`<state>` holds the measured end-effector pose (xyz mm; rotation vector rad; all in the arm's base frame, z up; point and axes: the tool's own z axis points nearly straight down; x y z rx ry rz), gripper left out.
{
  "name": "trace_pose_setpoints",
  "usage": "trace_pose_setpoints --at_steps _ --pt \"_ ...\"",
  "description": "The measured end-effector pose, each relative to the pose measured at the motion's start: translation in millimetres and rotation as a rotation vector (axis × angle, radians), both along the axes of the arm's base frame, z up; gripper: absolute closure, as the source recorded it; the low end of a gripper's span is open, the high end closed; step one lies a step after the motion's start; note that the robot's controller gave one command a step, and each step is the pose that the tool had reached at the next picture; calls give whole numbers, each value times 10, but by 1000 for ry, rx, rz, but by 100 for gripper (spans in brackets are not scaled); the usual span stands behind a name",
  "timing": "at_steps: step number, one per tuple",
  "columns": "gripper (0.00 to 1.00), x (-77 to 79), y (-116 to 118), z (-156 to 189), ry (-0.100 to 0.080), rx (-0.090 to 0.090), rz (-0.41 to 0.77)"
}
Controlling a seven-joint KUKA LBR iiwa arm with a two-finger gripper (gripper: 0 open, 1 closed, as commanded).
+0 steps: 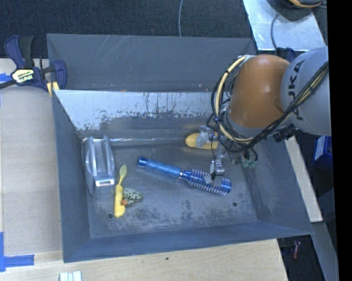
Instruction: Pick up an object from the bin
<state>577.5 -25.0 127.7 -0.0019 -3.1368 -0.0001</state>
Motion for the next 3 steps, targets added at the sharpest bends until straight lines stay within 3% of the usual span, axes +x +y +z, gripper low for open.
trace_pose_setpoints --at_steps 1,2,3 --pt "0 21 -1 45 -8 0 1" --pt "0 -10 -42 -452 -10 0 -20" --pt "0 20 -38 -558 -13 -1 36"
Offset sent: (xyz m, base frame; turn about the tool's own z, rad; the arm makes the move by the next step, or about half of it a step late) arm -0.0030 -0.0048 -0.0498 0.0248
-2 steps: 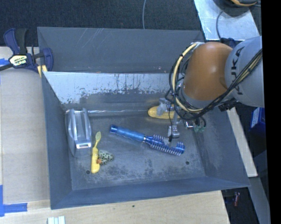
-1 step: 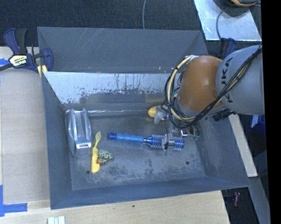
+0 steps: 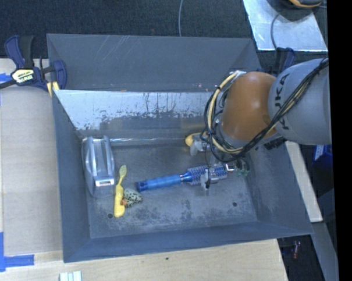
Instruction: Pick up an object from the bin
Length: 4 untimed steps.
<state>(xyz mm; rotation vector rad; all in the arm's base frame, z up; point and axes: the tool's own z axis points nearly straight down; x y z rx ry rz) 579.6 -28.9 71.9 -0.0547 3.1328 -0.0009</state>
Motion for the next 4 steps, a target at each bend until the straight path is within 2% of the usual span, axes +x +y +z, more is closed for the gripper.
trace_pose_setpoints --at_steps 1,2,3,4 --pt "0 -48 74 5 7 0 -30" --pt "0 -35 81 559 6 1 -28" --pt "0 -17 62 541 0 0 -23" --pt "100 80 100 30 -6 1 -78"
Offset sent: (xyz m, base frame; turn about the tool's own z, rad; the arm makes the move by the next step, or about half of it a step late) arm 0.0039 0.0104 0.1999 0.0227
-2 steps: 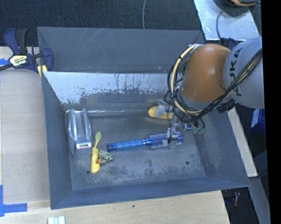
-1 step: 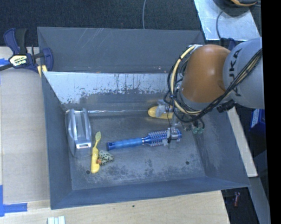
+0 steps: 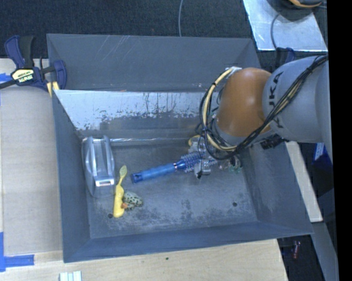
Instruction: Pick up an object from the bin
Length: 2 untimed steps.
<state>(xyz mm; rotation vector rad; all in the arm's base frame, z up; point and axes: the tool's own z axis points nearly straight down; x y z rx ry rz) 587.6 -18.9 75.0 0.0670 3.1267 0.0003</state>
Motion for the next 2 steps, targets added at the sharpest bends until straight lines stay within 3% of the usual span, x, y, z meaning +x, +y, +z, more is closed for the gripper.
trace_pose_setpoints --at_steps 1,2 --pt "100 0 1 4 0 0 0" --pt "100 -63 23 688 4 0 6"
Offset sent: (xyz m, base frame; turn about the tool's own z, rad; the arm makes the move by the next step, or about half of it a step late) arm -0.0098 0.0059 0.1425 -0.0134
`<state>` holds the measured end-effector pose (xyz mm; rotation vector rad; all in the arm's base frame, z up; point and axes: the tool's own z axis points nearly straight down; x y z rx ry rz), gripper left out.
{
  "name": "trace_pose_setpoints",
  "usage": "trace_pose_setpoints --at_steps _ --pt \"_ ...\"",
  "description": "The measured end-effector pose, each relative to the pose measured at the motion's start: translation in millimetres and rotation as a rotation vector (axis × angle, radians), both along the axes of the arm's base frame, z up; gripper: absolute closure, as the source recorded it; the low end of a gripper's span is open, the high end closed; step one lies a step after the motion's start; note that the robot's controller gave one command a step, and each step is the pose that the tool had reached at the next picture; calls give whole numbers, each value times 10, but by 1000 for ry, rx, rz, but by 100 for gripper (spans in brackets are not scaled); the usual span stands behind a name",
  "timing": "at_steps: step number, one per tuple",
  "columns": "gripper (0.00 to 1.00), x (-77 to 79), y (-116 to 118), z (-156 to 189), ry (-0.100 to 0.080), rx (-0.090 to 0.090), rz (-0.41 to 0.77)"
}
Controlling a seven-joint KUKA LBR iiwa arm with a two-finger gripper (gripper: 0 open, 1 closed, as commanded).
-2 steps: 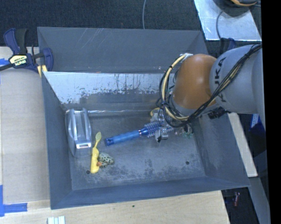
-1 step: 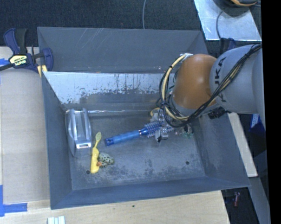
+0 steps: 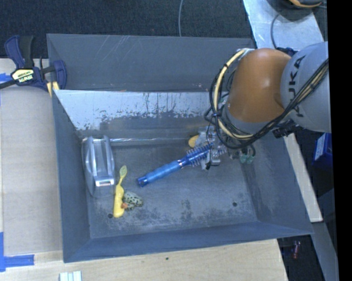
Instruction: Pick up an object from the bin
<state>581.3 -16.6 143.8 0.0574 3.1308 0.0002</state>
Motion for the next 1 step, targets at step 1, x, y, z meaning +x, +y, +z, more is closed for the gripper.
trace_pose_setpoints --at_steps 1 --pt "100 128 -11 760 3 0 -3"
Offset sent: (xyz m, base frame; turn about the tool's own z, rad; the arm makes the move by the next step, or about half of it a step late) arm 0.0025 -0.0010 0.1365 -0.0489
